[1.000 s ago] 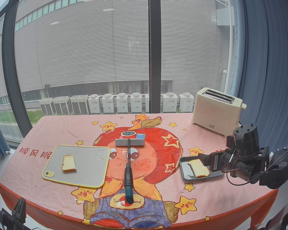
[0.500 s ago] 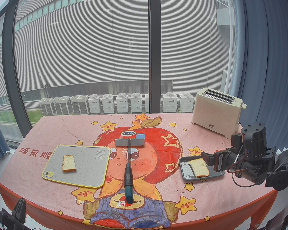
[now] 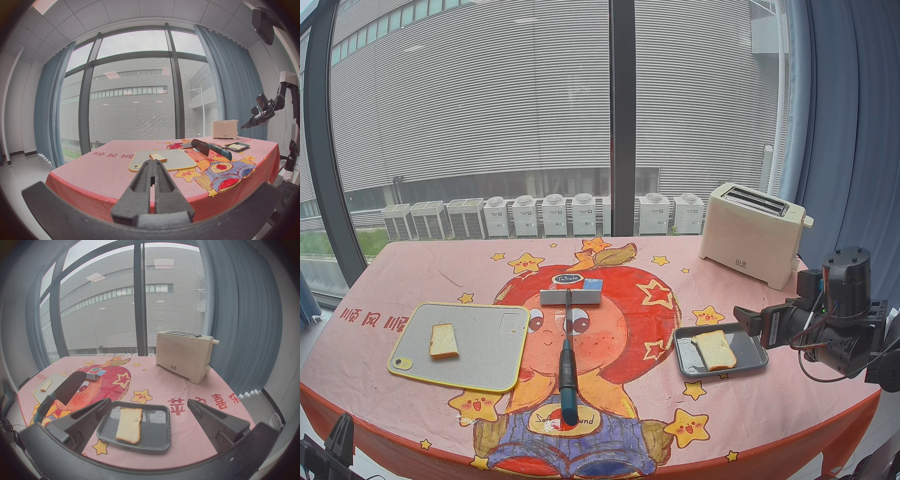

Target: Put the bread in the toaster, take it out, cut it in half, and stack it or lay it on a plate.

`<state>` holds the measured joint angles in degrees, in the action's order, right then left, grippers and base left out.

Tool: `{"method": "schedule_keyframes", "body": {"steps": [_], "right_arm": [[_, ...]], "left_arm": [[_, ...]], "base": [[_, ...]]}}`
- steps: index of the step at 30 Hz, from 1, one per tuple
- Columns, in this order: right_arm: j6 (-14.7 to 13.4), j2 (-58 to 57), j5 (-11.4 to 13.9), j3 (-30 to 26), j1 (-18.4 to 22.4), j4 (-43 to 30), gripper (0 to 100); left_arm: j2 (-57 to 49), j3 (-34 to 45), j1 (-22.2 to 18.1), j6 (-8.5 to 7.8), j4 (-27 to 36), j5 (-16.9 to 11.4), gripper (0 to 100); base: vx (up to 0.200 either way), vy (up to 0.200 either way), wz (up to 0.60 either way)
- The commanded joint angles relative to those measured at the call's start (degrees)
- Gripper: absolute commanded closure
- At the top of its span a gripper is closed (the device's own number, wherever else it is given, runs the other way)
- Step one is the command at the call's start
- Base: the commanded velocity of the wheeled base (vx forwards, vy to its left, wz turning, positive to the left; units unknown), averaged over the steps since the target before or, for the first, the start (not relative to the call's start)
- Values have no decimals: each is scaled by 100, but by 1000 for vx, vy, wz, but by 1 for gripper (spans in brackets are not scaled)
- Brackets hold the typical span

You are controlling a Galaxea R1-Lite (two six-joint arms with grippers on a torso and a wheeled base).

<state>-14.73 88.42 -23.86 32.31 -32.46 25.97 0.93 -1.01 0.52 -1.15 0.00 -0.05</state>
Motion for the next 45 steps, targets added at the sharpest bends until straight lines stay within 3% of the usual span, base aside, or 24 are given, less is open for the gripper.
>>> {"method": "schedule_keyframes", "body": {"steps": [1, 12, 24, 45], "right_arm": [[31, -123, 4, -40, 126, 5, 0], [365, -475, 39, -58, 680, 5, 0], [427, -1081, 92, -321, 1260, 5, 0], [515, -2496, 118, -1552, 1225, -4, 0]], "left_arm": [[-93, 92, 0, -8, 0, -4, 100], [-93, 92, 0, -17, 0, 5, 100], [-93, 92, 0, -8, 0, -4, 100], [-93, 92, 0, 0, 0, -4, 100]], "base": [[0, 0, 0], [0, 0, 0], [0, 0, 0], [0, 0, 0]]}}
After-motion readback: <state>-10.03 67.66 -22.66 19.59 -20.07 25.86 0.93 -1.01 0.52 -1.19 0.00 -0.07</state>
